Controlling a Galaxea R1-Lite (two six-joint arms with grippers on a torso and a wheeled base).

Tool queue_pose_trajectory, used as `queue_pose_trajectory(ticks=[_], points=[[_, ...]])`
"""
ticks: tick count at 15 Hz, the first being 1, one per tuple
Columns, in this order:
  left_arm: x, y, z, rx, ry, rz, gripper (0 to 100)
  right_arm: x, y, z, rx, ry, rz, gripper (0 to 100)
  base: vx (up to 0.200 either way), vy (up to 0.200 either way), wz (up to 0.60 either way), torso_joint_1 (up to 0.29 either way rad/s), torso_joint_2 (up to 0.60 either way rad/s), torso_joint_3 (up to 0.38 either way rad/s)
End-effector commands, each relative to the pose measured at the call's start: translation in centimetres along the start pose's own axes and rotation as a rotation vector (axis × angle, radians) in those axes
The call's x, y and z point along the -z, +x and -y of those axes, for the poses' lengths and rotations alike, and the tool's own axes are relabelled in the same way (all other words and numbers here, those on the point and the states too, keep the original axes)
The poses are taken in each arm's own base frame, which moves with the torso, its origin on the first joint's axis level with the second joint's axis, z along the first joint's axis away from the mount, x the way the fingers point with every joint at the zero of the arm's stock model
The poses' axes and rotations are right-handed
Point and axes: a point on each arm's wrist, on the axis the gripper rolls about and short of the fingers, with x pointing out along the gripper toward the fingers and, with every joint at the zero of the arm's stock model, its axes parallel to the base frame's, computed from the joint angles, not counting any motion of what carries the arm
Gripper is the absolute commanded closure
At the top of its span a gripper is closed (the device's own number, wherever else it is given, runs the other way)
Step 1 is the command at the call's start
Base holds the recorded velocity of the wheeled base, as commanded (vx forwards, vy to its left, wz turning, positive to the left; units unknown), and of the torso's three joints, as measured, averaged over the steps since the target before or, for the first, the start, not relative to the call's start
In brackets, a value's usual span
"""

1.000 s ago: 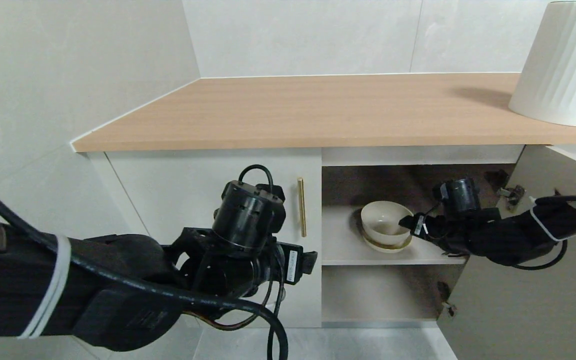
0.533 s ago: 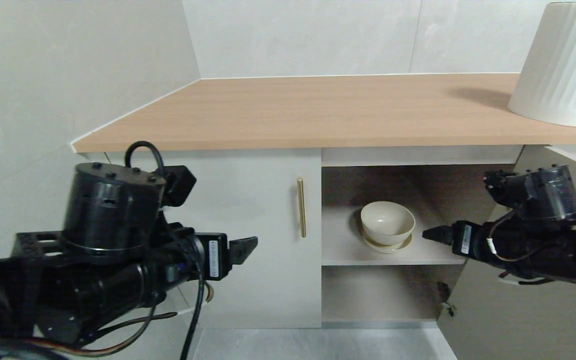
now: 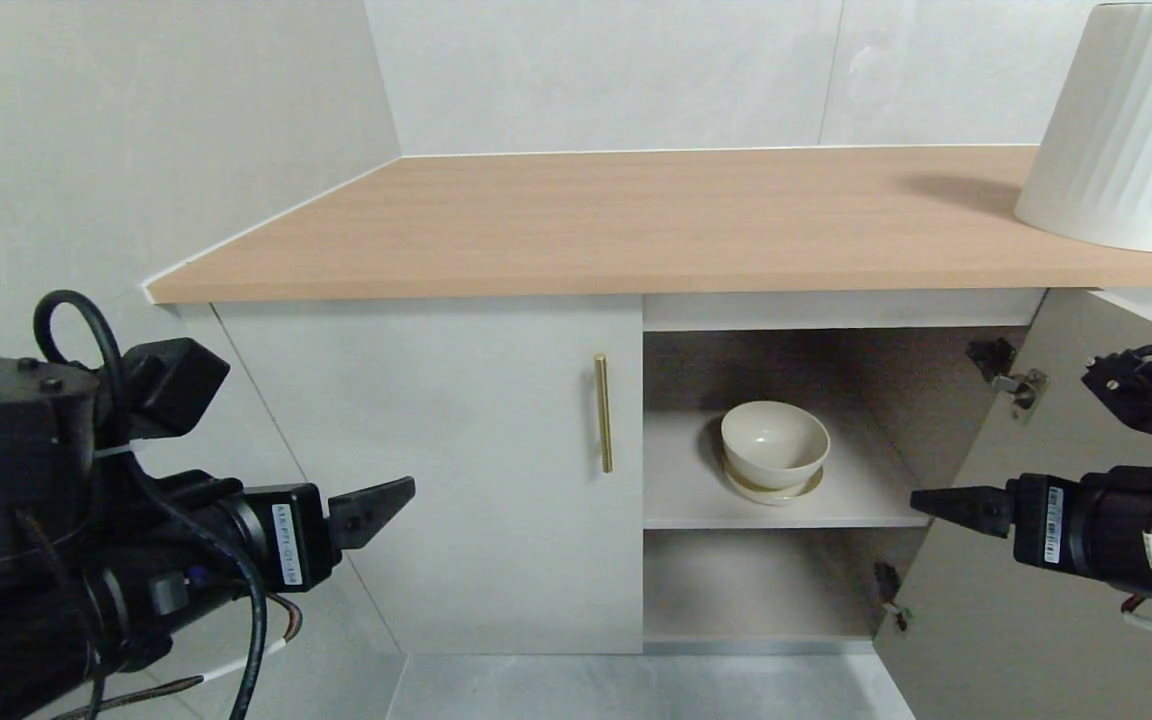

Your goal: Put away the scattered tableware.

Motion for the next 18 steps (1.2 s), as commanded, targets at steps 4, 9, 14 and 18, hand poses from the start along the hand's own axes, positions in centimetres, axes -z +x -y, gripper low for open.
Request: queue_pose_trajectory(ticks=[4, 9, 14, 18], points=[[0.09, -0.28, -0.14, 0.0, -0.003, 0.004, 0, 0.18, -0.41, -0.04, -0.009, -0.008, -0.001, 0, -0.2, 0.0, 0.0, 0.004, 0.0, 0.005], [0.42, -0.37, -0.29, -0.003, 0.0, -0.004, 0, 0.45, -0.9, 0.11, -0.003, -0.014, -0.02, 0, -0.2, 0.0, 0.0, 0.0, 0.0, 0.0], [0.39, -0.55, -0.34, -0.001, -0.002, 0.002, 0, 0.64, -1.09, 0.01, -0.012, -0.021, -0.034, 0, -0.2, 0.0, 0.0, 0.0, 0.0, 0.005], [0.6, -0.52, -0.41, -0.004, 0.002, -0.005, 0, 0.6, -1.14, -0.03, -0.011, -0.021, -0.03, 0, 0.0, 0.0, 0.0, 0.0, 0.0, 0.0]])
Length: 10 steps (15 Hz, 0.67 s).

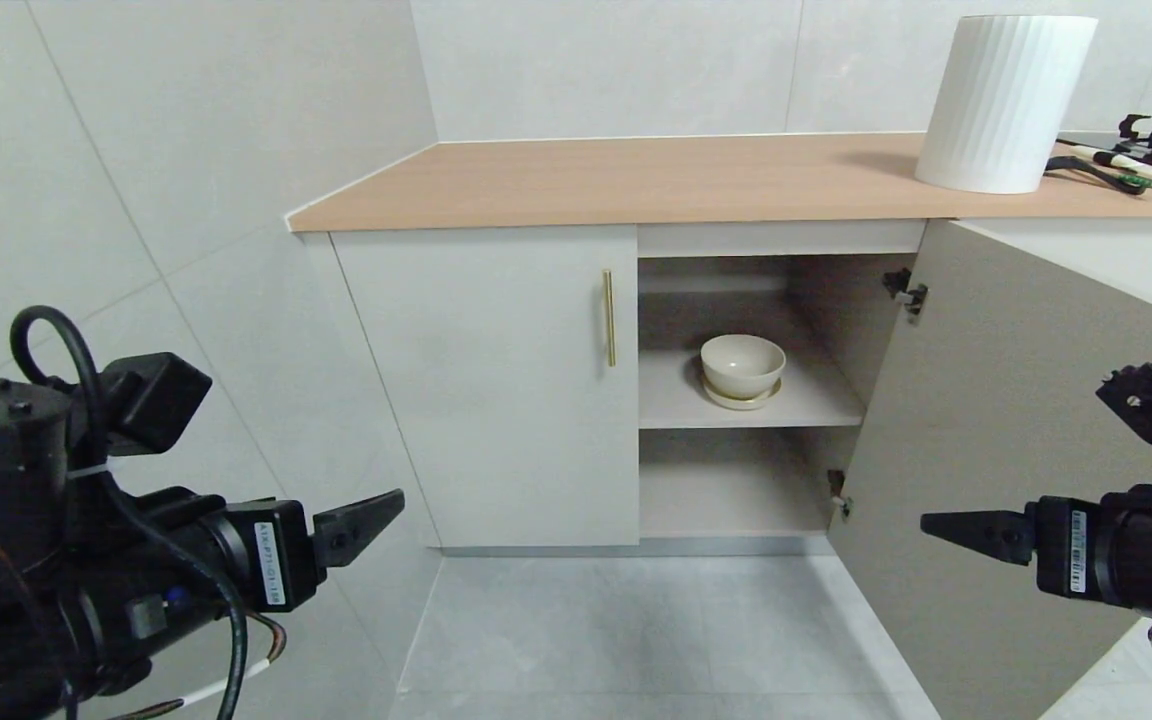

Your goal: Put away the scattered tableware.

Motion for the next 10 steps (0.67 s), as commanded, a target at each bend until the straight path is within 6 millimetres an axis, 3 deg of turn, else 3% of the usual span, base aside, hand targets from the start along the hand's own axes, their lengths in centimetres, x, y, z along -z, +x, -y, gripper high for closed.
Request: queue_pose_trajectory(ticks=[1, 10], points=[[0.12, 0.08, 0.0, -0.002, 0.002, -0.005, 0, 0.02, 0.07, -0.04, 0.001, -0.001, -0.002, 0, 0.0, 0.0, 0.0, 0.0, 0.0, 0.0], [0.21, 0.17, -0.01, -0.002, 0.004, -0.009, 0, 0.02, -0.02, -0.06, -0.003, -0.002, -0.001, 0, 0.0, 0.0, 0.0, 0.0, 0.0, 0.0]])
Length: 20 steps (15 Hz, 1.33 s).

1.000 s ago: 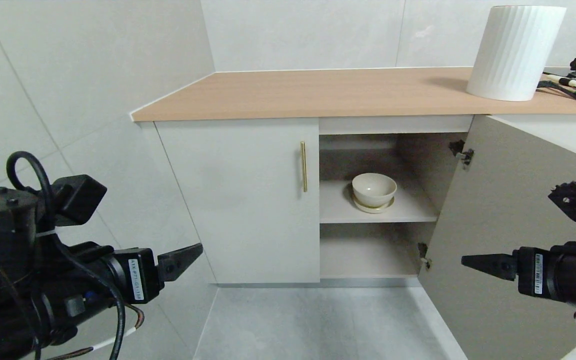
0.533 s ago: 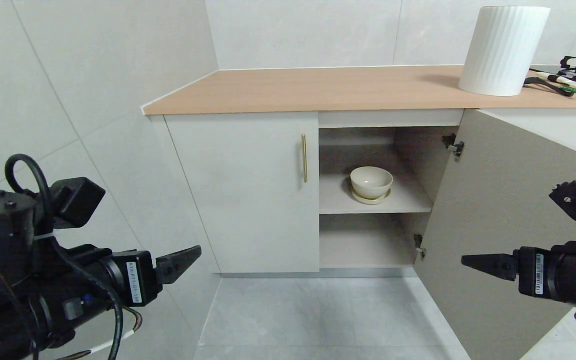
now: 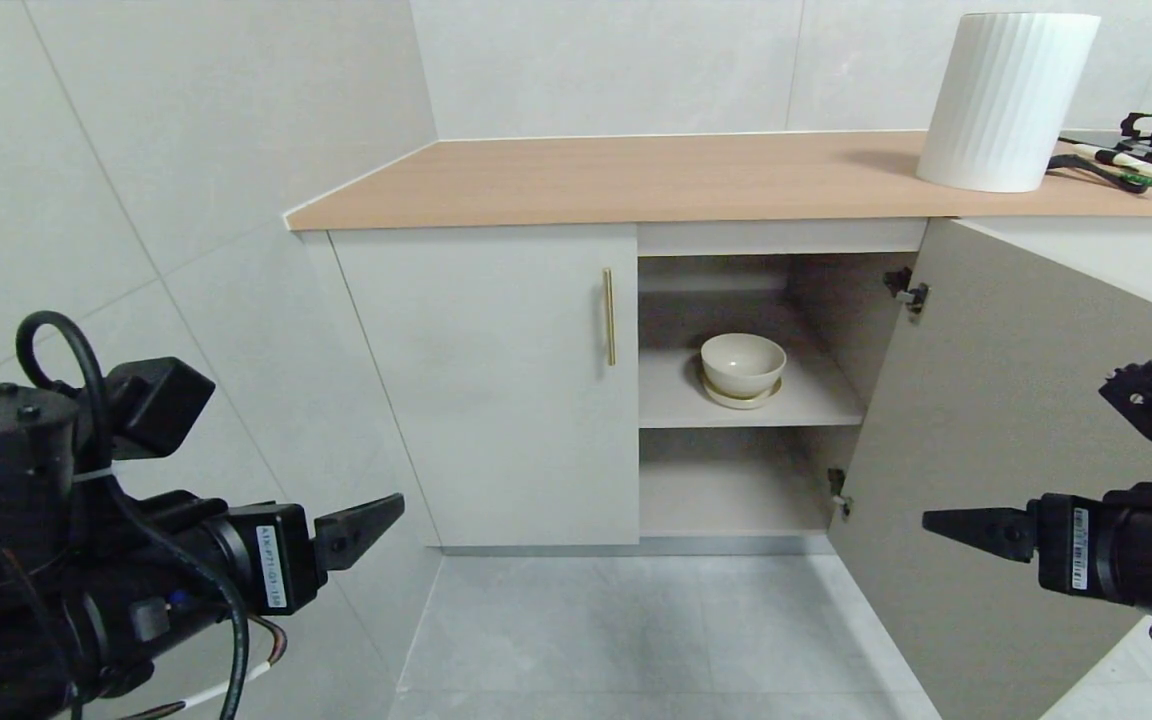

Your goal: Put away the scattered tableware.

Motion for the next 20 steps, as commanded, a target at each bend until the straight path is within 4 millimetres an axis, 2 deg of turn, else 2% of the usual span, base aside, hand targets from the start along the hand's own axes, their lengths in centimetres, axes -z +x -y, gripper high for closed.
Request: queue_pose_trajectory(ticks=[1, 3, 10, 15, 16, 20], points=[[0.0, 0.1, 0.0, -0.002, 0.003, -0.004, 0, 0.0, 0.0, 0.0, 0.002, 0.0, -0.001, 0, 0.0, 0.0, 0.0, 0.0, 0.0, 0.0], [0.1, 0.2, 0.0, -0.004, 0.003, -0.007, 0, 0.0, 0.0, 0.0, 0.002, 0.0, -0.001, 0, 0.0, 0.0, 0.0, 0.0, 0.0, 0.0], [0.1, 0.2, 0.0, -0.003, 0.006, -0.008, 0, 0.3, -0.2, 0.2, 0.023, -0.007, -0.042, 0, 0.0, -0.2, 0.0, 0.003, 0.0, 0.0], [0.1, 0.1, 0.0, -0.003, 0.005, -0.006, 0, 0.0, -1.1, 0.3, 0.079, -0.017, -0.14, 0, 0.0, -0.2, 0.0, 0.004, 0.0, 0.001], [0.1, 0.1, 0.0, -0.003, 0.006, -0.008, 0, -0.2, -1.6, 0.3, 0.098, -0.023, -0.178, 0, 0.0, 0.0, 0.0, 0.0, 0.0, 0.0], [0.1, 0.0, 0.0, -0.001, 0.005, -0.005, 0, -1.4, -5.8, 0.5, 0.168, -0.026, -0.279, 0, 0.0, 0.0, 0.0, 0.0, 0.0, 0.0]])
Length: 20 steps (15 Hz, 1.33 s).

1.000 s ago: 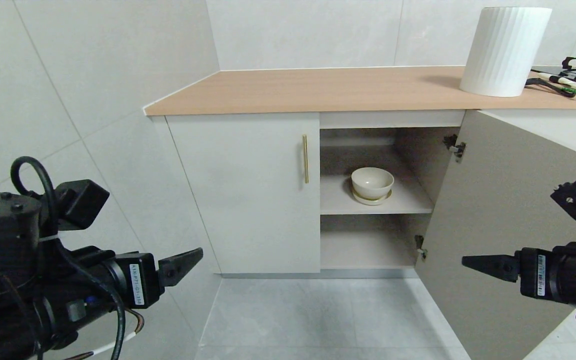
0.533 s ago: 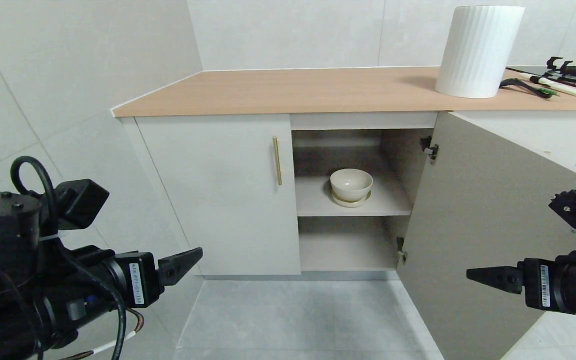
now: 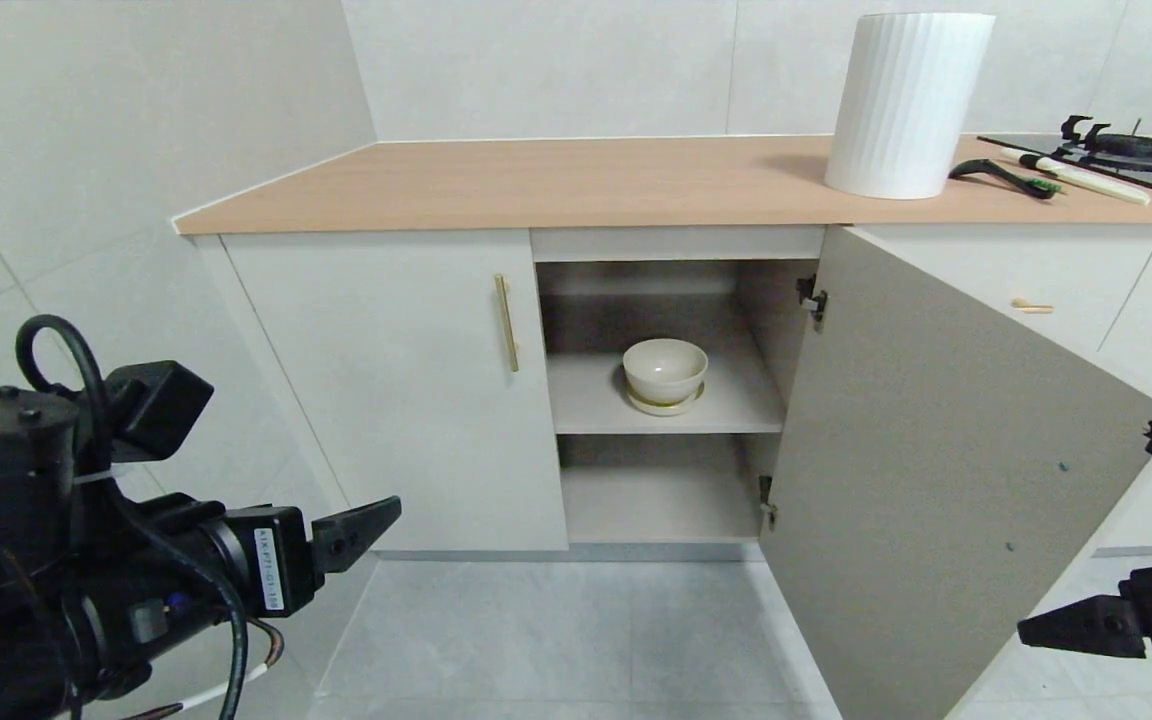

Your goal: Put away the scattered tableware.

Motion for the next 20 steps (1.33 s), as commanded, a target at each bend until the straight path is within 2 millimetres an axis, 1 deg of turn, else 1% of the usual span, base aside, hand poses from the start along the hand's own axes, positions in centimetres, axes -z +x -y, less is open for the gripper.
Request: queue_pose_trajectory(ticks=[1, 3, 4, 5, 7, 8, 9, 12, 13, 15, 17, 19, 20], points=[[-0.1, -0.1, 0.0, 0.003, -0.001, 0.003, 0, -0.9, -2.2, 0.7, 0.017, 0.05, 0.072, 0, 0.0, 0.0, 0.0, 0.0, 0.0, 0.0], [-0.1, 0.0, 0.0, 0.003, -0.001, 0.003, 0, -1.6, -2.7, 2.1, 0.094, 0.099, 0.119, 0, 0.0, 0.0, 0.0, 0.0, 0.0, 0.0], [-0.1, 0.0, 0.0, 0.003, -0.001, 0.003, 0, -1.9, -2.8, 3.2, 0.144, 0.123, 0.137, 0, 0.0, 0.0, 0.0, 0.0, 0.0, 0.0], [-0.1, 0.0, 0.0, 0.003, -0.001, 0.003, 0, -1.9, -2.8, 3.2, 0.144, 0.123, 0.137, 0, 0.0, 0.0, 0.0, 0.0, 0.0, 0.0], [0.0, 0.0, 0.0, 0.002, -0.002, 0.0, 0, -2.9, -3.7, 5.6, 0.251, 0.183, 0.183, 0, 0.0, 0.0, 0.0, 0.0, 0.0, 0.0], [0.0, 0.0, 0.0, 0.002, -0.002, 0.0, 0, -2.9, -3.7, 5.6, 0.251, 0.184, 0.183, 0, 0.0, 0.0, 0.0, 0.0, 0.0, 0.0], [0.0, 0.0, 0.0, 0.001, -0.002, -0.001, 0, -3.1, -3.9, 6.7, 0.304, 0.204, 0.193, 0, 0.0, 0.0, 0.0, 0.0, 0.0, 0.0], [0.0, 0.0, 0.0, 0.002, -0.002, 0.0, 0, -3.9, -3.5, 7.8, 0.346, 0.245, 0.212, 0, 0.0, 0.0, 0.0, 0.0, 0.0, 0.0], [0.0, 0.0, 0.0, 0.002, -0.002, 0.0, 0, -4.5, -2.8, 8.4, 0.366, 0.269, 0.222, 0, 0.0, 0.0, 0.0, 0.0, 0.0, 0.0], [0.0, 0.0, 0.0, 0.002, -0.002, 0.0, 0, -5.4, -1.2, 9.0, 0.367, 0.282, 0.217, 0, 0.0, 0.0, 0.0, 0.0, 0.0, 0.0], [0.0, 0.0, 0.0, 0.002, -0.003, 0.002, 0, -6.1, 1.8, 9.7, 0.368, 0.284, 0.203, 0, 0.0, 0.0, 0.0, 0.0, 0.0, 0.0], [-0.1, 0.0, 0.0, 0.003, -0.003, 0.003, 0, -6.0, 3.5, 9.9, 0.357, 0.277, 0.222, 0, 0.0, 0.0, 0.0, 0.0, 0.0, 0.0], [-0.1, 0.0, 0.0, 0.002, -0.005, 0.003, 0, -6.0, 4.0, 9.6, 0.342, 0.261, 0.241, 0, 0.0, 0.0, 0.0, 0.0, 0.0, 0.0]])
